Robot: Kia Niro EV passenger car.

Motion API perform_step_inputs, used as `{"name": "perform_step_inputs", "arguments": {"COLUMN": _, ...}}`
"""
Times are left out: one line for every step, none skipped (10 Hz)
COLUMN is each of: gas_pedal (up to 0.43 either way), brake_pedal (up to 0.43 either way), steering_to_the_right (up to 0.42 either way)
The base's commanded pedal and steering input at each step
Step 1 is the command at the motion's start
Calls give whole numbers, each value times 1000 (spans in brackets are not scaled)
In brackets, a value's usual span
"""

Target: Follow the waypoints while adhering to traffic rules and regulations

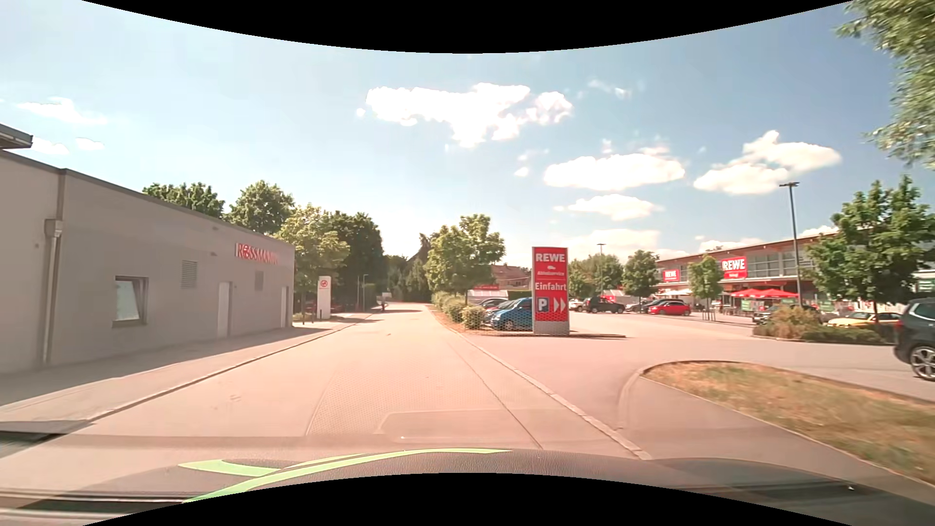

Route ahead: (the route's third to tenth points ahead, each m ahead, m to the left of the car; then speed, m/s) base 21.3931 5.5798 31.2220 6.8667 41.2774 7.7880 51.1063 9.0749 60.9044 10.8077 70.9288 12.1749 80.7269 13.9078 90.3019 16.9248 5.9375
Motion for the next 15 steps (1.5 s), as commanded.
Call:
{"name": "perform_step_inputs", "arguments": {"gas_pedal": 220, "brake_pedal": 0, "steering_to_the_right": -153}}
{"name": "perform_step_inputs", "arguments": {"gas_pedal": 220, "brake_pedal": 0, "steering_to_the_right": -116}}
{"name": "perform_step_inputs", "arguments": {"gas_pedal": 220, "brake_pedal": 0, "steering_to_the_right": -85}}
{"name": "perform_step_inputs", "arguments": {"gas_pedal": 220, "brake_pedal": 0, "steering_to_the_right": -62}}
{"name": "perform_step_inputs", "arguments": {"gas_pedal": 197, "brake_pedal": 0, "steering_to_the_right": -48}}
{"name": "perform_step_inputs", "arguments": {"gas_pedal": 150, "brake_pedal": 0, "steering_to_the_right": -37}}
{"name": "perform_step_inputs", "arguments": {"gas_pedal": 118, "brake_pedal": 0, "steering_to_the_right": -29}}
{"name": "perform_step_inputs", "arguments": {"gas_pedal": 118, "brake_pedal": 0, "steering_to_the_right": -20}}
{"name": "perform_step_inputs", "arguments": {"gas_pedal": 110, "brake_pedal": 0, "steering_to_the_right": -12}}
{"name": "perform_step_inputs", "arguments": {"gas_pedal": 98, "brake_pedal": 0, "steering_to_the_right": -9}}
{"name": "perform_step_inputs", "arguments": {"gas_pedal": 59, "brake_pedal": 0, "steering_to_the_right": -8}}
{"name": "perform_step_inputs", "arguments": {"gas_pedal": 28, "brake_pedal": 0, "steering_to_the_right": -8}}
{"name": "perform_step_inputs", "arguments": {"gas_pedal": 8, "brake_pedal": 0, "steering_to_the_right": -6}}
{"name": "perform_step_inputs", "arguments": {"gas_pedal": 0, "brake_pedal": 0, "steering_to_the_right": 0}}
{"name": "perform_step_inputs", "arguments": {"gas_pedal": 0, "brake_pedal": 0, "steering_to_the_right": 3}}
